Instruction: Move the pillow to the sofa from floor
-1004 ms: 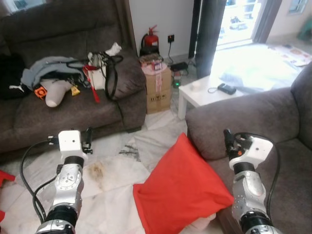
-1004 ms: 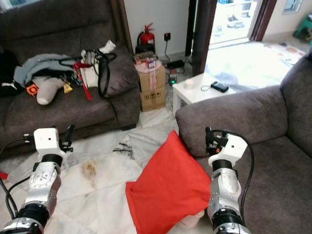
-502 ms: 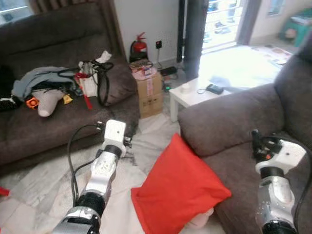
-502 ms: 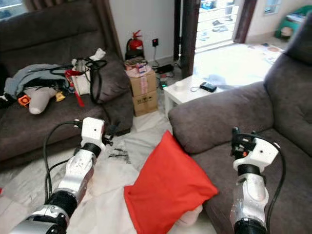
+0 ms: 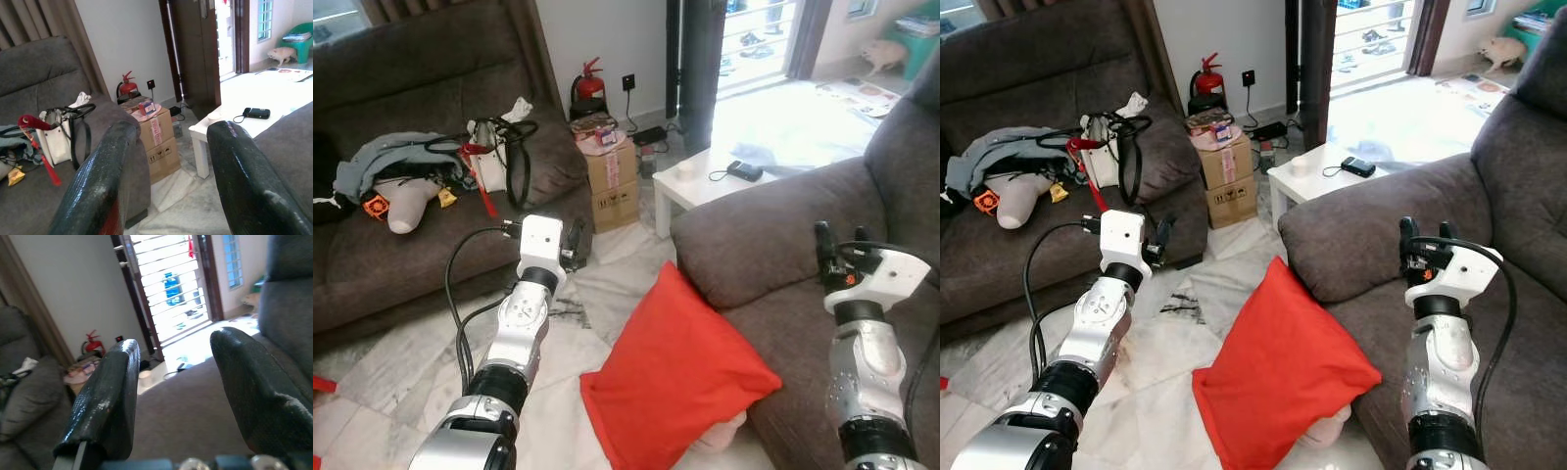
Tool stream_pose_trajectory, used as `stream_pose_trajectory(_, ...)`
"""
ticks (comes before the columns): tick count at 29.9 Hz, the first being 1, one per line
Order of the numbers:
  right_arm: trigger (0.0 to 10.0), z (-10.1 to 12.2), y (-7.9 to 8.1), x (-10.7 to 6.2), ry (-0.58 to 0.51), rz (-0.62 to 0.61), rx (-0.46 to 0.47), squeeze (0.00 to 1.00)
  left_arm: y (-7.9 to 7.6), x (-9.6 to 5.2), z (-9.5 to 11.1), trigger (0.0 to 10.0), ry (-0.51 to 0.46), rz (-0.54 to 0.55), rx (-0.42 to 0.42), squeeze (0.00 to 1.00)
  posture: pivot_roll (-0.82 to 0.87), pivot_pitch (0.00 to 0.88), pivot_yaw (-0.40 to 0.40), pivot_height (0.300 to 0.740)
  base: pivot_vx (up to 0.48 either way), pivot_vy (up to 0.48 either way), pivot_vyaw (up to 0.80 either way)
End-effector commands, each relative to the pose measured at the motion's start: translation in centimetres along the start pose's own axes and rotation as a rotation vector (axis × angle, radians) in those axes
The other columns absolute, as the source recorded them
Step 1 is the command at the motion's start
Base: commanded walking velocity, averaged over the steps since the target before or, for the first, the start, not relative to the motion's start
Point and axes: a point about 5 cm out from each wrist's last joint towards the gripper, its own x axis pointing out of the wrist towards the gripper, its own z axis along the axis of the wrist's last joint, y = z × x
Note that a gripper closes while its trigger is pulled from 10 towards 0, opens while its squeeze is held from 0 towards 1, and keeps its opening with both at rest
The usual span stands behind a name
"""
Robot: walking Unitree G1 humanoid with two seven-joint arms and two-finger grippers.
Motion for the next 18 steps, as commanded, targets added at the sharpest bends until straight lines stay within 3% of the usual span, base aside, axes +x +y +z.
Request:
stream_pose_trajectory(1, 10.0, -0.5, 1.2, 0.3, 0.027, 0.05, 0.015, 0.0, 1.3, -0.6, -0.4, 10.0, 0.006, 0.041, 0.012, 0.0, -0.13, 0.0, 0.094, 0.74, 0.0, 0.0, 0.0)
stream_pose_trajectory(4, 10.0, -1.1, 1.9, 0.2, 0.052, 0.079, 0.013, 0.0, 1.8, -1.1, -0.7, 10.0, 0.017, 0.061, 0.017, 0.0, -0.12, 0.0, 0.094, 0.74, 0.0, 0.0, 0.0)
stream_pose_trajectory(9, 10.0, -1.3, 5.3, 1.5, 0.059, 0.196, 0.08, 0.0, 2.5, -2.0, -0.6, 10.0, 0.005, 0.1, 0.004, 0.0, -0.05, 0.0, 0.076, 0.74, 0.0, 0.0, 0.0)
stream_pose_trajectory(12, 10.0, -1.1, 6.5, 2.0, 0.053, 0.229, 0.098, 0.0, 2.7, -2.2, -0.4, 10.0, -0.006, 0.11, 0.007, 0.0, -0.02, 0.0, 0.062, 0.74, 0.0, 0.0, 0.0)
stream_pose_trajectory(14, 10.0, -1.2, 7.9, 2.2, 0.05, 0.26, 0.123, 0.0, 3.6, -2.6, -0.2, 10.0, -0.021, 0.144, 0.007, 0.0, 0.02, 0.0, 0.052, 0.74, 0.0, 0.0, 0.0)
stream_pose_trajectory(18, 10.0, -1.2, 9.1, 2.2, 0.046, 0.299, 0.143, 0.0, 4.5, -3.6, 0.2, 10.0, -0.038, 0.164, 0.015, 0.0, 0.06, 0.0, 0.031, 0.74, 0.0, 0.0, 0.0)
